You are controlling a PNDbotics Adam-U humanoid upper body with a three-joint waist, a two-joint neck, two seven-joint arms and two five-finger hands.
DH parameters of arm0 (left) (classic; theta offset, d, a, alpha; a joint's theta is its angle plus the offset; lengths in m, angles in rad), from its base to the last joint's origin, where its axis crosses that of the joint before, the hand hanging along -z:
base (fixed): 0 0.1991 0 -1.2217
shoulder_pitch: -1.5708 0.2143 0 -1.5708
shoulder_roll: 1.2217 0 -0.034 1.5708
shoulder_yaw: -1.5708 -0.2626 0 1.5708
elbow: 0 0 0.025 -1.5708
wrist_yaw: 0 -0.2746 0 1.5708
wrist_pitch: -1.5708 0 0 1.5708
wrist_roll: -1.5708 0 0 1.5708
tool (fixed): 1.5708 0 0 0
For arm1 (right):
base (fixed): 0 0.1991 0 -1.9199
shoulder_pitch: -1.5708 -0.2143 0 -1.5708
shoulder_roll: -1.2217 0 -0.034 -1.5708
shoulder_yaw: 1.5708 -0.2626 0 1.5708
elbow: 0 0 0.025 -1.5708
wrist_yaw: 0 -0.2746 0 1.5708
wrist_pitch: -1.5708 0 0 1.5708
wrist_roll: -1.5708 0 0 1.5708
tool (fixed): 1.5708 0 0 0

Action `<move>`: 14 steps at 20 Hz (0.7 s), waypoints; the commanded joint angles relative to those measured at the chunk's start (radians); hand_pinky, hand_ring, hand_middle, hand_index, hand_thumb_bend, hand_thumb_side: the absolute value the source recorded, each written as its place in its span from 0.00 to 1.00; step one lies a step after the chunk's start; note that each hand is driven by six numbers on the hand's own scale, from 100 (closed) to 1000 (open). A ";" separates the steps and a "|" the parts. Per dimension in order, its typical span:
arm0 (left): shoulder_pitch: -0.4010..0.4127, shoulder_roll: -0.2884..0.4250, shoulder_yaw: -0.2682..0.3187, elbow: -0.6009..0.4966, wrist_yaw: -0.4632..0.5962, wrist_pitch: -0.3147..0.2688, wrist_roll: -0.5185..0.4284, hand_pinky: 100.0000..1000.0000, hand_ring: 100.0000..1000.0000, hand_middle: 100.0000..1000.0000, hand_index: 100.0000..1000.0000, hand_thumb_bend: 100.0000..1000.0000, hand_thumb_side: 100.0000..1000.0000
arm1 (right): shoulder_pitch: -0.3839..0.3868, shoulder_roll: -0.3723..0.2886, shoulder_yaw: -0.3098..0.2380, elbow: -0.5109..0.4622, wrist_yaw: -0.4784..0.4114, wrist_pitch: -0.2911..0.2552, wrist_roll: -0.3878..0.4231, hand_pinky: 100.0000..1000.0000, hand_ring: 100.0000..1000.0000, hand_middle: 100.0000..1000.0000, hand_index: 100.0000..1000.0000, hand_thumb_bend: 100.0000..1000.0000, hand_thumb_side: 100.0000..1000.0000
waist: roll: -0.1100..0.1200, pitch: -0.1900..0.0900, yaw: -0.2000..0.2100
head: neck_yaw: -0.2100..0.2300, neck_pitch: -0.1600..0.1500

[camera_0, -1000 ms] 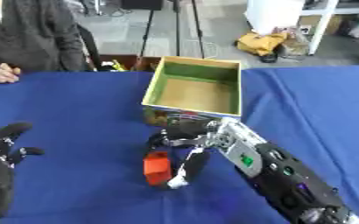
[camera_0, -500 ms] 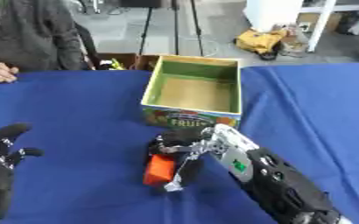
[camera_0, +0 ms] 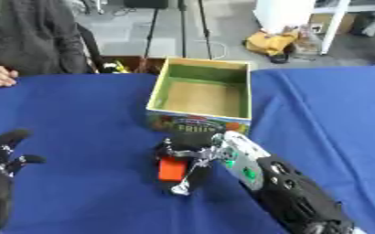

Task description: Pick up objects on the table and place them in the box.

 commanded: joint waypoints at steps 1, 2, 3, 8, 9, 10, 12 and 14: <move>-0.011 0.010 0.004 -0.019 -0.003 -0.001 0.005 0.49 0.89 0.65 0.69 0.70 0.78 | -0.012 -0.050 -0.018 -0.006 -0.019 0.021 -0.030 0.00 0.40 0.62 0.75 0.00 0.11 | 0.001 -0.019 -0.004 | 0.003 -0.010; -0.010 0.011 0.004 -0.019 -0.004 -0.001 0.005 0.49 0.89 0.65 0.69 0.70 0.78 | -0.015 -0.061 -0.022 -0.012 -0.027 0.027 -0.036 0.00 0.39 0.61 0.75 0.00 0.10 | 0.000 -0.021 -0.006 | 0.004 -0.009; -0.009 0.011 0.005 -0.020 -0.005 -0.002 0.006 0.49 0.89 0.65 0.69 0.70 0.78 | -0.019 -0.074 -0.028 -0.017 -0.034 0.034 -0.043 0.00 0.39 0.61 0.75 0.00 0.09 | 0.000 -0.024 -0.008 | 0.005 -0.009; -0.005 0.017 0.008 -0.024 -0.008 -0.003 0.009 0.49 0.89 0.65 0.69 0.70 0.78 | -0.037 -0.159 -0.074 -0.036 -0.071 0.076 -0.084 0.00 0.37 0.59 0.74 0.00 0.05 | -0.004 -0.036 -0.018 | 0.012 -0.006; -0.003 0.018 0.009 -0.024 -0.008 -0.003 0.010 0.49 0.89 0.65 0.69 0.70 0.78 | -0.040 -0.180 -0.087 -0.048 -0.088 0.087 -0.096 0.00 0.37 0.59 0.74 0.00 0.04 | -0.005 -0.037 -0.021 | 0.015 -0.006; -0.002 0.018 0.010 -0.024 -0.009 -0.003 0.011 0.49 0.89 0.65 0.69 0.70 0.78 | -0.043 -0.198 -0.097 -0.060 -0.106 0.099 -0.105 0.00 0.37 0.59 0.74 0.00 0.03 | -0.007 -0.038 -0.023 | 0.017 -0.006; -0.001 0.019 0.010 -0.024 -0.009 -0.003 0.012 0.49 0.89 0.65 0.69 0.70 0.78 | -0.053 -0.233 -0.119 -0.086 -0.143 0.124 -0.120 0.00 0.37 0.58 0.74 0.00 0.03 | -0.008 -0.039 -0.026 | 0.021 -0.007; -0.001 0.019 0.007 -0.023 -0.010 -0.003 0.011 0.49 0.89 0.65 0.69 0.70 0.78 | -0.071 -0.260 -0.143 -0.098 -0.170 0.153 -0.134 0.00 0.37 0.58 0.74 0.00 0.02 | -0.009 -0.037 -0.023 | 0.020 -0.010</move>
